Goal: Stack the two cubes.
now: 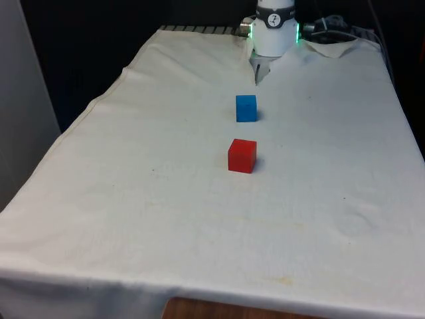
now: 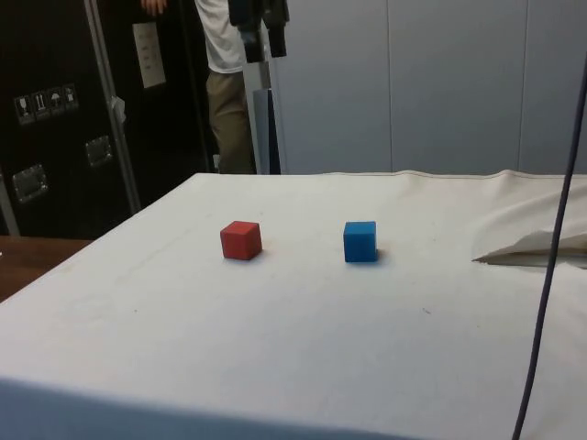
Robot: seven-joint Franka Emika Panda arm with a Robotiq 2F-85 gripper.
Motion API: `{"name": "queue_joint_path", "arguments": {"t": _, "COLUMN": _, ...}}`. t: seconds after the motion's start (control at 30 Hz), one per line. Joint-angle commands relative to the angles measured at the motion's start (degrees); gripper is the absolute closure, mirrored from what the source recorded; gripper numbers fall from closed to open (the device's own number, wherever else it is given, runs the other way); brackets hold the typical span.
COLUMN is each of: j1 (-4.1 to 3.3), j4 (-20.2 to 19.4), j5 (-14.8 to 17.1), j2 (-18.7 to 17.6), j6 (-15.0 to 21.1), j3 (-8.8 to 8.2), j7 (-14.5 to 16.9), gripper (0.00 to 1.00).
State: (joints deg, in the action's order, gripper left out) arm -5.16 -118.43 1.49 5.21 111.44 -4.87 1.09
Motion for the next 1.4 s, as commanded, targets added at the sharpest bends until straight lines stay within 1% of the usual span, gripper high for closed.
{"name": "queue_joint_path", "arguments": {"t": 0.0, "j1": 0.0, "j4": -1.8, "j5": -0.2, "j2": 1.4, "j6": 1.3, "j3": 0.06, "j7": -0.2, "gripper": 0.0}}
{"name": "queue_joint_path", "arguments": {"t": 0.03, "j1": 0.0, "j4": -0.7, "j5": 0.0, "j2": 0.5, "j6": 0.2, "j3": 0.0, "j7": 0.0, "gripper": 0.0}}
{"name": "queue_joint_path", "arguments": {"t": 0.07, "j1": 0.0, "j4": -2.5, "j5": -0.2, "j2": 1.9, "j6": 1.5, "j3": 0.06, "j7": -0.2, "gripper": 0.0}}
{"name": "queue_joint_path", "arguments": {"t": 0.2, "j1": 0.0, "j4": -5.4, "j5": -0.2, "j2": 3.8, "j6": 3.0, "j3": 0.06, "j7": -0.1, "gripper": 0.0}}
{"name": "queue_joint_path", "arguments": {"t": 0.3, "j1": 0.06, "j4": -6.8, "j5": -0.2, "j2": 4.5, "j6": 3.8, "j3": 0.0, "j7": 0.0, "gripper": 0.0}}
{"name": "queue_joint_path", "arguments": {"t": 0.33, "j1": 0.06, "j4": -6.3, "j5": 0.0, "j2": 4.3, "j6": 3.0, "j3": 0.0, "j7": 0.0, "gripper": 0.0}}
{"name": "queue_joint_path", "arguments": {"t": 0.37, "j1": 0.11, "j4": -7.2, "j5": -0.2, "j2": 4.7, "j6": 4.1, "j3": 0.0, "j7": 0.1, "gripper": 0.0}}
{"name": "queue_joint_path", "arguments": {"t": 0.5, "j1": 0.17, "j4": -8.9, "j5": -0.1, "j2": 5.4, "j6": 5.3, "j3": -0.23, "j7": 0.3, "gripper": 0.0}}
{"name": "queue_joint_path", "arguments": {"t": 0.6, "j1": 0.29, "j4": -11.3, "j5": 0.1, "j2": 6.7, "j6": 6.8, "j3": -0.57, "j7": 0.9, "gripper": 0.0}}
{"name": "queue_joint_path", "arguments": {"t": 0.63, "j1": 0.23, "j4": -10.4, "j5": 0.0, "j2": 5.9, "j6": 5.8, "j3": -0.46, "j7": 0.7, "gripper": 0.0}}
{"name": "queue_joint_path", "arguments": {"t": 0.67, "j1": 0.34, "j4": -12.0, "j5": 0.1, "j2": 7.1, "j6": 7.2, "j3": -0.63, "j7": 1.1, "gripper": 0.0}}
{"name": "queue_joint_path", "arguments": {"t": 0.73, "j1": 0.34, "j4": -14.2, "j5": 0.2, "j2": 8.3, "j6": 8.6, "j3": -0.97, "j7": 1.6, "gripper": 0.0}}
{"name": "queue_joint_path", "arguments": {"t": 0.87, "j1": 0.4, "j4": -16.9, "j5": 0.3, "j2": 9.7, "j6": 10.5, "j3": -1.49, "j7": 2.5, "gripper": 0.0}}
{"name": "queue_joint_path", "arguments": {"t": 0.9, "j1": 0.4, "j4": -16.6, "j5": 0.1, "j2": 9.5, "j6": 9.9, "j3": -1.38, "j7": 2.2, "gripper": 0.0}}
{"name": "queue_joint_path", "arguments": {"t": 0.93, "j1": 0.4, "j4": -18.0, "j5": 0.4, "j2": 10.3, "j6": 11.2, "j3": -1.78, "j7": 3.0, "gripper": 0.0}}
{"name": "queue_joint_path", "arguments": {"t": 1.0, "j1": 0.4, "j4": -18.7, "j5": 0.5, "j2": 10.6, "j6": 11.6, "j3": -1.95, "j7": 3.3, "gripper": 0.0}}
{"name": "queue_joint_path", "arguments": {"t": 1.1, "j1": 0.46, "j4": -20.9, "j5": 0.5, "j2": 11.8, "j6": 12.8, "j3": -2.69, "j7": 4.6, "gripper": 0.0}}
{"name": "queue_joint_path", "arguments": {"t": 1.17, "j1": 0.46, "j4": -21.8, "j5": 0.5, "j2": 12.3, "j6": 13.2, "j3": -3.04, "j7": 5.2, "gripper": 0.0}}
{"name": "queue_joint_path", "arguments": {"t": 1.2, "j1": 0.4, "j4": -21.0, "j5": 0.2, "j2": 11.6, "j6": 12.5, "j3": -2.86, "j7": 4.7, "gripper": 0.0}}
{"name": "queue_joint_path", "arguments": {"t": 1.23, "j1": 0.52, "j4": -22.8, "j5": 0.5, "j2": 12.9, "j6": 13.6, "j3": -3.55, "j7": 5.9, "gripper": 0.0}}
{"name": "queue_joint_path", "arguments": {"t": 1.37, "j1": 0.57, "j4": -24.8, "j5": 0.4, "j2": 13.6, "j6": 14.8, "j3": -4.64, "j7": 7.7, "gripper": 0.0}}
